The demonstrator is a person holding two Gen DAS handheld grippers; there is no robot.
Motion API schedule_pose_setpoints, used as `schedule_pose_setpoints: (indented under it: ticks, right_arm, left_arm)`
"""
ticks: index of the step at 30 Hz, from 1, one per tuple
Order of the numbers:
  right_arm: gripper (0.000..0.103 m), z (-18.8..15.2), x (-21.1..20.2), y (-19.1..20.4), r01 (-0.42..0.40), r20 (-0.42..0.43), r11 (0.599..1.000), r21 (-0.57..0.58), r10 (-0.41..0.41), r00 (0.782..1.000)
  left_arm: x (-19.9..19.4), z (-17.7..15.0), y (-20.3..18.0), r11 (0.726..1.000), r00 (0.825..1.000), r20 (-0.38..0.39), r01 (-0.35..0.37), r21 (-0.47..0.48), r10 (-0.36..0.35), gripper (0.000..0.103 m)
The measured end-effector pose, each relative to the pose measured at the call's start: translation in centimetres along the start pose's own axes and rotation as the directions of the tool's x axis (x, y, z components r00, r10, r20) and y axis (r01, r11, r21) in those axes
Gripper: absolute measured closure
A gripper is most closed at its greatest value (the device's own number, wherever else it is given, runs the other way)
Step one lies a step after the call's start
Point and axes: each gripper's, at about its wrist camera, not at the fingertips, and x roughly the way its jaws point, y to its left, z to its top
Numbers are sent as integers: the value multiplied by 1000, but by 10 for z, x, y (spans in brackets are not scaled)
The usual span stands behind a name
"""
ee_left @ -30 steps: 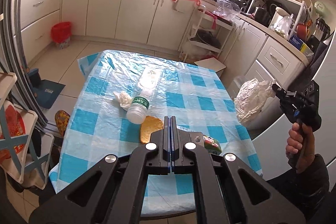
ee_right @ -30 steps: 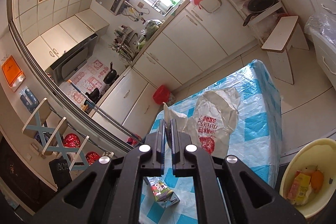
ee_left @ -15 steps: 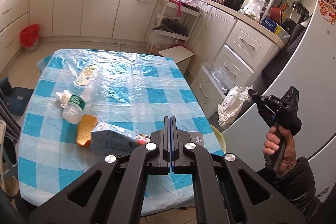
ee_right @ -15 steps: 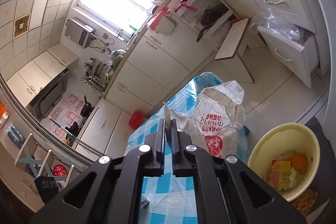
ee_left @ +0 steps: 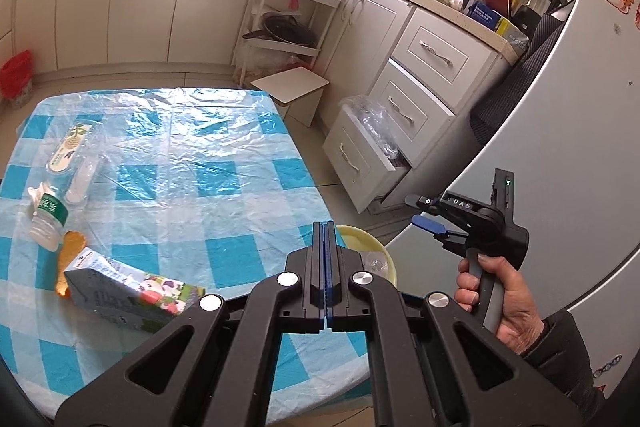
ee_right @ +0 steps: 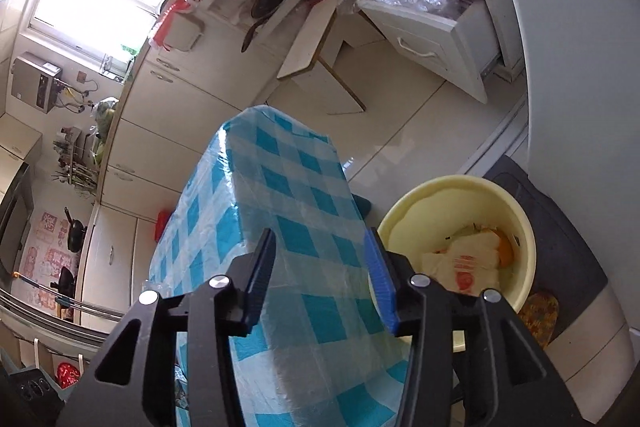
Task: Collect trash
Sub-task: 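Open the right gripper then the left gripper to drop both into the bucket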
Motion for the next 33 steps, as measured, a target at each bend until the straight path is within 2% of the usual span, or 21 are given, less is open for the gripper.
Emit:
schedule_pose_setpoints:
  ticks: [6,10,14,15,16,17,18,19,20,25,27,29,33]
  right_arm:
    - [43,7,-30,15,-47,144,998,-51,54,988]
    - [40,14,-49,20,-49,234,996,-72,65,970]
    - [40,21,-60,19,-53,288,997,-64,69,955]
    - [39,23,-61,18,-55,295,997,-59,70,953]
    - [39,25,-61,17,-57,299,997,-53,70,952]
    - [38,25,-61,17,-58,302,997,-50,70,951]
    - [37,26,-62,16,-59,305,997,-47,71,950]
    - [37,27,-62,17,-60,305,997,-46,72,950]
    - [37,27,-61,17,-62,304,997,-47,73,950]
    - [32,25,-58,27,-54,291,996,-77,75,954]
    - [28,24,-55,32,-41,284,995,-89,65,957]
    - [26,21,-51,38,-30,270,995,-99,56,961]
    - [17,12,-38,54,-2,221,991,-137,33,975]
  left_arm:
    - [53,2,-31,999,999,-50,12,29,-11,102]
    - [107,3,-56,999,995,-100,8,44,-4,102]
    - [160,0,-77,998,986,-167,13,58,-3,101]
    - [171,-1,-80,998,983,-185,14,61,-3,99]
    - [182,-2,-84,998,978,-208,24,58,-12,89]
    - [187,-3,-87,998,976,-216,25,54,-12,74]
    - [190,-4,-88,999,977,-212,18,51,-7,66]
    - [190,-5,-88,999,980,-201,18,47,-8,56]
    - [189,-6,-89,999,981,-194,25,45,-16,53]
    - [167,-9,-82,999,984,-179,24,38,-17,45]
    - [144,-9,-74,1000,989,-146,2,25,1,37]
    - [115,-11,-64,999,994,-102,-38,9,38,24]
    - [54,-21,-35,994,993,-32,-110,-28,109,13]
